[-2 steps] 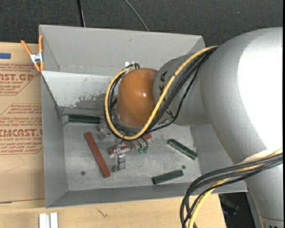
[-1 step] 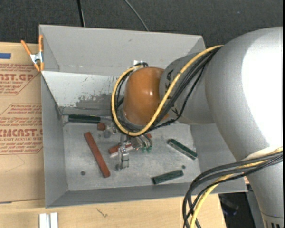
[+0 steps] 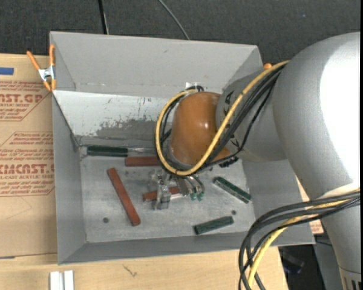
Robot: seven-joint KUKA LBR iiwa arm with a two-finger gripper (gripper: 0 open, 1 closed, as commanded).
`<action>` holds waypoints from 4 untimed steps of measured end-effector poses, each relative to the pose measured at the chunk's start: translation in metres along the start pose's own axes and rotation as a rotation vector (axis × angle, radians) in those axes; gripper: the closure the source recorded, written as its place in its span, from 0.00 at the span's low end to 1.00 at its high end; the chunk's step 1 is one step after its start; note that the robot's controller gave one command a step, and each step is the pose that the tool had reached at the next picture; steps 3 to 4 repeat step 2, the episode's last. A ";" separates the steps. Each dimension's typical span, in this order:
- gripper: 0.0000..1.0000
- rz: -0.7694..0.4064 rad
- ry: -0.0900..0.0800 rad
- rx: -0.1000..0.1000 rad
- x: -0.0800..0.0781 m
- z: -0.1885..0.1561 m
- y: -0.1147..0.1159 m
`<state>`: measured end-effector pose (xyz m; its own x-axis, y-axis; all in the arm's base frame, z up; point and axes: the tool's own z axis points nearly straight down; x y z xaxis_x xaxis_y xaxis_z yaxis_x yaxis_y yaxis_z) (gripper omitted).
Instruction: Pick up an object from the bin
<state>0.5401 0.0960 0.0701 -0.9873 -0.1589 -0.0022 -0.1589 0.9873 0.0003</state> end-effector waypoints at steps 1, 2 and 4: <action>1.00 0.000 0.000 0.000 0.000 0.000 0.000; 1.00 -0.108 0.000 0.000 0.001 -0.130 0.003; 1.00 -0.108 0.000 0.000 0.001 -0.130 0.003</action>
Offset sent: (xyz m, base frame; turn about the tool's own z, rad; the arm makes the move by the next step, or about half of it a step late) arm -0.0016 0.0016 0.1302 -0.1073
